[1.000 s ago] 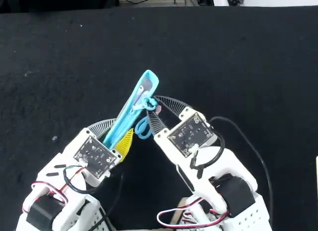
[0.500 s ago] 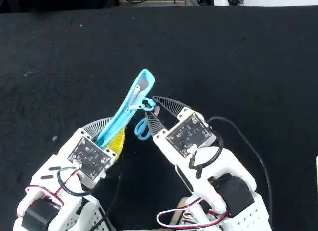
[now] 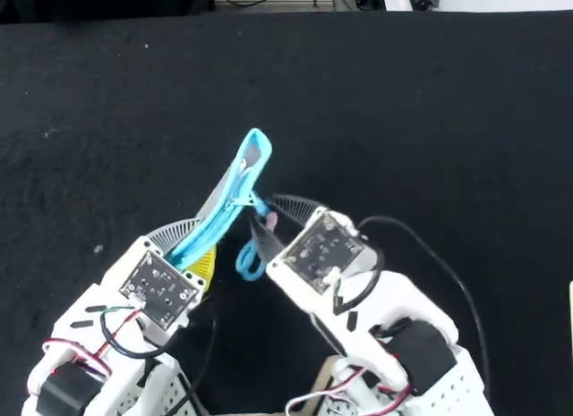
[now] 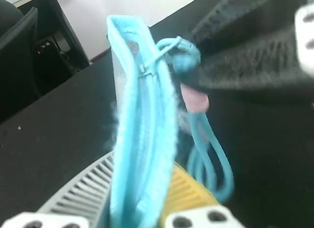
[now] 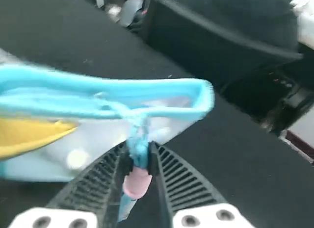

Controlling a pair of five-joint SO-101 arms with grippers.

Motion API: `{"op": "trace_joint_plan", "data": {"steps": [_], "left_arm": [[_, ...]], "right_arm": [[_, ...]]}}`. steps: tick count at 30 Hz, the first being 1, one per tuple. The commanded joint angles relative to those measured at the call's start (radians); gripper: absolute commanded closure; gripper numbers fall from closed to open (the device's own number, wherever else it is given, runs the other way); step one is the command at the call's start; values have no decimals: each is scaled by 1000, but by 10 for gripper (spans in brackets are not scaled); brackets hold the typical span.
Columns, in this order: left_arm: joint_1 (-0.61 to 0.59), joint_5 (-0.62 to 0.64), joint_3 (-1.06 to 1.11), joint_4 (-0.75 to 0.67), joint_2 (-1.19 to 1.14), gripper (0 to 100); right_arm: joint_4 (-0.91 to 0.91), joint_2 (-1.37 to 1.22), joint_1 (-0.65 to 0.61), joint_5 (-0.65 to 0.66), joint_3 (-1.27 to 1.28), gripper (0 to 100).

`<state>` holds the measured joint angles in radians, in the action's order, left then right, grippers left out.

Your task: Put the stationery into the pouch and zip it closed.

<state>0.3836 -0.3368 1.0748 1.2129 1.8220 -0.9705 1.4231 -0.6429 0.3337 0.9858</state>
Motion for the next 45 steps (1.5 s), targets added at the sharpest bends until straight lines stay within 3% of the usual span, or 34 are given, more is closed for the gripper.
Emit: {"op": "trace_joint_plan", "data": {"steps": [1, 17, 25, 34, 45], "left_arm": [[-12, -6, 35, -68, -2, 970], [-12, -5, 71, -101, -3, 970], [-12, -3, 70, -101, -3, 970], [-12, -5, 71, -100, -3, 970], [-12, -6, 73, -98, -3, 970]], "right_arm": [[-23, -5, -32, 11, -33, 842], [180, -7, -32, 2, -21, 812], [361, 1, -29, 2, 168, 812], [420, 2, 72, 0, 171, 898], [413, 96, 100, -71, 182, 900]]}}
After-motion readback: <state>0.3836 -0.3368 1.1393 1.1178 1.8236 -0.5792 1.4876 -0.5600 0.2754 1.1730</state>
